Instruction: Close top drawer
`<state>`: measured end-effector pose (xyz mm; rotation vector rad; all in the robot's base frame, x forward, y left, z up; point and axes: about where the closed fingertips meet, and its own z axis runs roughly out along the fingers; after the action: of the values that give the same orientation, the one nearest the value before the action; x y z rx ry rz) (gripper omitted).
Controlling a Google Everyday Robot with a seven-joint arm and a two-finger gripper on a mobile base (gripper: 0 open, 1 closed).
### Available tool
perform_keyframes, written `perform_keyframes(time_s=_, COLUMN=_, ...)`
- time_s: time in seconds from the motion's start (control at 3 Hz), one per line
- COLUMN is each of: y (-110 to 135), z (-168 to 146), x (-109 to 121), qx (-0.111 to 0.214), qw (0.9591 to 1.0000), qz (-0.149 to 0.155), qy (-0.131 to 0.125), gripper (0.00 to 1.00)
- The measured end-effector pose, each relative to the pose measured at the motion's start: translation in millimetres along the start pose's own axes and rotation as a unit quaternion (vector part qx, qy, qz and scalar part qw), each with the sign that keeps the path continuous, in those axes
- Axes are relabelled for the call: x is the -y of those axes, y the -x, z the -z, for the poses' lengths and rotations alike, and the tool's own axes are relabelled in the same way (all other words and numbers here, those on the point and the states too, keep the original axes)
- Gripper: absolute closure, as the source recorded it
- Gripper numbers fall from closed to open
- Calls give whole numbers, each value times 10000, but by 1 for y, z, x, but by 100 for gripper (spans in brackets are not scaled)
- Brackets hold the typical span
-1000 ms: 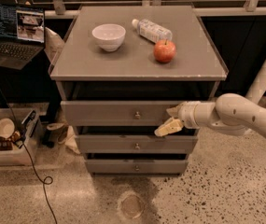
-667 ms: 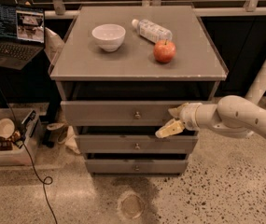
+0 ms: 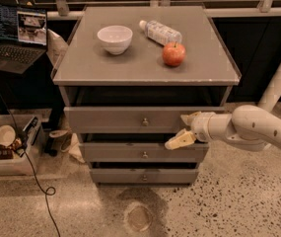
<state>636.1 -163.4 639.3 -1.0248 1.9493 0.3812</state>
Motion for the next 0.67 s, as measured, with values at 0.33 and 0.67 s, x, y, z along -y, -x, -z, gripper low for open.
perform_keyframes(time_s=0.33, y=-3, z=6, x=-10, qx=0, qw=10000, qz=0, qy=0, gripper=0)
perform_keyframes(time_s=0.67, y=-3, z=6, x=-10, qx=0, qw=10000, qz=0, qy=0, gripper=0)
